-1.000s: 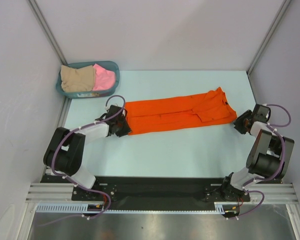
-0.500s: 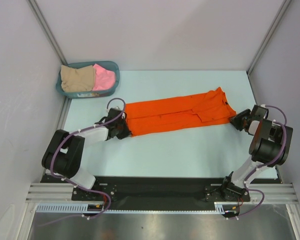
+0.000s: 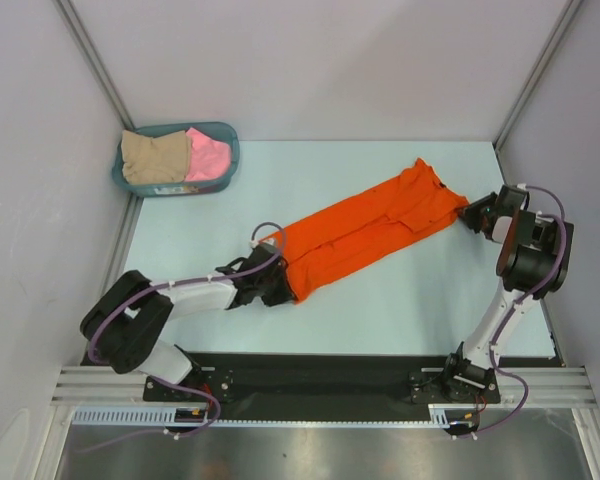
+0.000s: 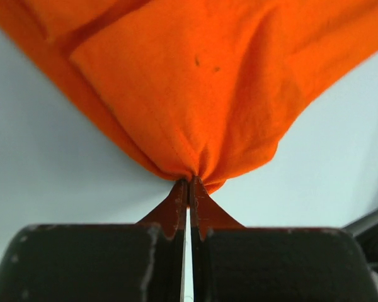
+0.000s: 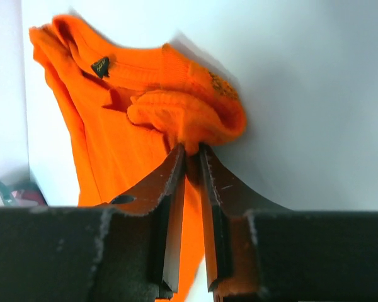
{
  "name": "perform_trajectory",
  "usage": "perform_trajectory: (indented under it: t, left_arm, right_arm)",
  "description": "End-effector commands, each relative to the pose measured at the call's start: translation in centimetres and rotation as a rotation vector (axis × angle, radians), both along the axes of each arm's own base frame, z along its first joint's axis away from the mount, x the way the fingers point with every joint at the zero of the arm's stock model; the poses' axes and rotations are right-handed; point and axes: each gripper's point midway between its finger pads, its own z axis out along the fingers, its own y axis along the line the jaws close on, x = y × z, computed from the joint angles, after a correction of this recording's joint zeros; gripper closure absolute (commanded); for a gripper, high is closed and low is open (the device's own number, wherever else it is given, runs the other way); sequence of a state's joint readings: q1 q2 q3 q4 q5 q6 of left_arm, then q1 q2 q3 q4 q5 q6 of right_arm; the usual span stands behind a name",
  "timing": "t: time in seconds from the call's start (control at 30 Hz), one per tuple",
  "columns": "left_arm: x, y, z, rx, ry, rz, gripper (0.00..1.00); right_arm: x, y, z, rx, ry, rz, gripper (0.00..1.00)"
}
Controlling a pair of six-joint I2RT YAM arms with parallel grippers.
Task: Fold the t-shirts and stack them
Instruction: Fold the tshirt
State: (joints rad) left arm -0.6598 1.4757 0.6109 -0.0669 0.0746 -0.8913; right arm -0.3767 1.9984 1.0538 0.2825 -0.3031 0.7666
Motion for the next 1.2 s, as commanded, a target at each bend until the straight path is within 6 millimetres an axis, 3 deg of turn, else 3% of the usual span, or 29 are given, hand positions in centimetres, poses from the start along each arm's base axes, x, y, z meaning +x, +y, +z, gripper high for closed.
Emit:
perform_trajectory:
  t: [0.0, 0.03, 0.07, 0.27, 0.3, 0.37, 0.4, 0.47, 0.57, 0.6, 0.67, 0.7, 0.77, 0.8, 0.9, 1.0, 1.13, 1.17]
  left_arm:
    - [-2.6, -2.7, -0.4, -0.01, 0.066, -0.02, 0.99]
    - [-3.7, -3.7, -1.1, 0.004, 0.087, -0.06, 0.99]
    - [-4.2, -4.3, -1.2, 0.002, 0.099, -0.08, 0.99]
    - [-7.8, -9.3, -1.7, 0.002, 0.169, -0.242, 0.98]
    - [-8.5, -11.0, -0.7, -0.026, 0.158, -0.3, 0.94]
    - [-9.3, -12.6, 0.0, -0.042, 0.152, -0.373, 0.81]
    - [-10.2, -14.0, 1.3, -0.076, 0.139, -0.452, 0.67]
    - [-10.5, -14.9, 3.5, -0.104, 0.075, -0.541, 0.51]
    - [-10.3, -13.7, 5.5, -0.065, -0.013, -0.624, 0.41]
    - [-9.3, -12.3, 7.1, -0.011, -0.067, -0.6, 0.37]
    - [-7.6, -10.3, 8.3, 0.061, -0.141, -0.605, 0.34]
    - [-5.9, -8.3, 9.0, 0.084, -0.148, -0.559, 0.31]
    - [-3.9, -6.3, 9.3, 0.092, -0.166, -0.569, 0.29]
    - [-1.5, -4.3, 9.3, 0.101, -0.156, -0.507, 0.28]
    - [2.4, -0.9, 8.9, 0.137, -0.15, -0.443, 0.26]
    - [5.2, 1.7, 7.4, 0.219, -0.112, -0.4, 0.25]
    - [7.4, 2.7, 4.9, 0.228, -0.046, -0.391, 0.26]
    - [7.4, 2.8, 3.4, 0.222, -0.003, -0.409, 0.28]
  right_arm:
    - [2.2, -1.1, -1.1, -0.043, 0.029, -0.008, 0.8]
    - [2.5, -1.2, -2.4, -0.038, 0.055, -0.001, 0.8]
    - [4.3, -1.8, -1.0, -0.063, 0.022, 0.01, 0.79]
    - [8.5, -1.7, -1.1, -0.071, 0.001, 0.072, 0.78]
    - [8.9, -1.7, -1.2, -0.076, 0.0, 0.077, 0.78]
    - [9.2, -1.7, -1.7, -0.084, 0.011, 0.077, 0.78]
    - [9.7, -1.7, -1.2, -0.089, -0.003, 0.081, 0.77]
    - [10.0, -1.6, -1.2, -0.084, -0.003, 0.089, 0.71]
    - [10.4, -1.4, -0.7, -0.09, -0.016, 0.108, 0.68]
    - [10.4, -1.2, -0.6, -0.099, -0.012, 0.12, 0.67]
    - [10.5, -1.0, -0.3, -0.111, -0.017, 0.137, 0.65]
    - [10.4, -1.0, 0.1, -0.115, -0.023, 0.142, 0.63]
    - [10.1, -0.7, 0.0, -0.113, -0.031, 0.153, 0.61]
    - [10.1, -0.7, 0.2, -0.11, -0.036, 0.153, 0.6]
    - [10.2, -0.3, 0.2, -0.109, -0.043, 0.169, 0.6]
    - [10.4, 0.0, 0.1, -0.113, -0.044, 0.19, 0.6]
    - [10.4, 0.2, -0.5, -0.098, -0.043, 0.206, 0.61]
    - [10.4, 0.3, -0.9, -0.093, -0.044, 0.21, 0.61]
